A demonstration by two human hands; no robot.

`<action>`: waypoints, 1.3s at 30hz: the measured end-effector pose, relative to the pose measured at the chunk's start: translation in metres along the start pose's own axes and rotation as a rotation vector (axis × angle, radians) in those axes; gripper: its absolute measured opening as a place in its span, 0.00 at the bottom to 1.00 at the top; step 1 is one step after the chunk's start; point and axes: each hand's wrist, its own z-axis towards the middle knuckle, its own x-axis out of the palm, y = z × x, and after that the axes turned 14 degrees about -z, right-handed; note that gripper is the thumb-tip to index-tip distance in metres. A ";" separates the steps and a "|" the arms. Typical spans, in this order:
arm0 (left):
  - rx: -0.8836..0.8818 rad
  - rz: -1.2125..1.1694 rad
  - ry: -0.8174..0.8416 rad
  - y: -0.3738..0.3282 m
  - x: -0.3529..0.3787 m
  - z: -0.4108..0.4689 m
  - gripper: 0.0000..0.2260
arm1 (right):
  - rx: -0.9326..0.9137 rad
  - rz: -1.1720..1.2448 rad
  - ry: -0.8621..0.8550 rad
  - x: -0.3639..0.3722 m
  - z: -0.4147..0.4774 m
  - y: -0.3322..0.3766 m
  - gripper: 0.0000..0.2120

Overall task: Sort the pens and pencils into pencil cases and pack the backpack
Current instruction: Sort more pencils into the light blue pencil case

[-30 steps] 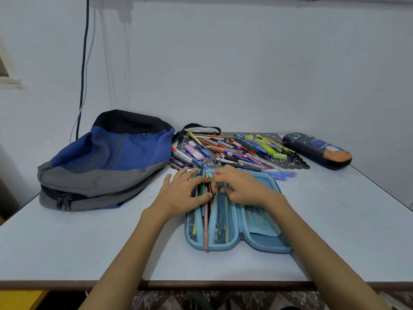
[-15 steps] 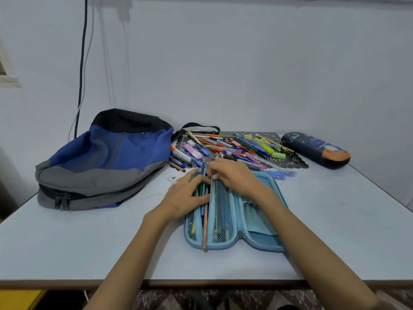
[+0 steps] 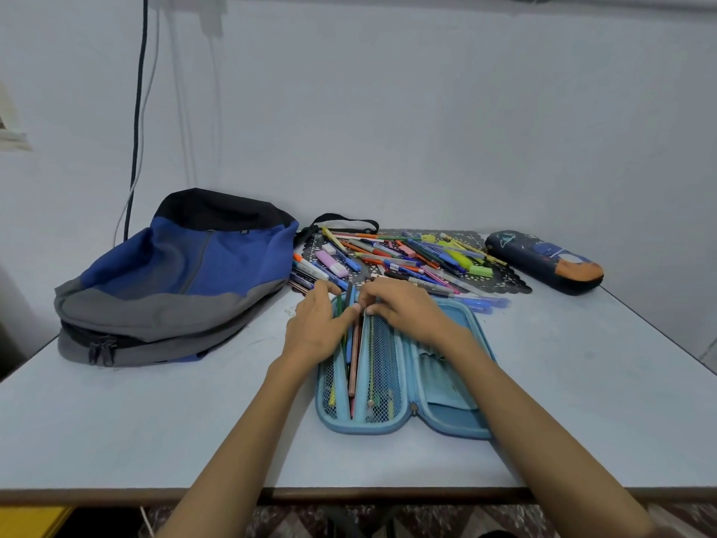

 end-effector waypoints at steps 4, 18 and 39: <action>-0.086 -0.286 0.182 -0.001 -0.016 0.003 0.29 | 0.006 0.024 0.005 0.002 0.002 -0.001 0.03; 0.075 0.245 0.290 0.008 -0.007 -0.003 0.29 | -0.028 0.037 0.002 0.004 0.001 -0.001 0.05; -0.075 -0.323 0.189 0.016 -0.008 -0.002 0.28 | 0.159 0.502 0.247 0.007 0.015 -0.006 0.33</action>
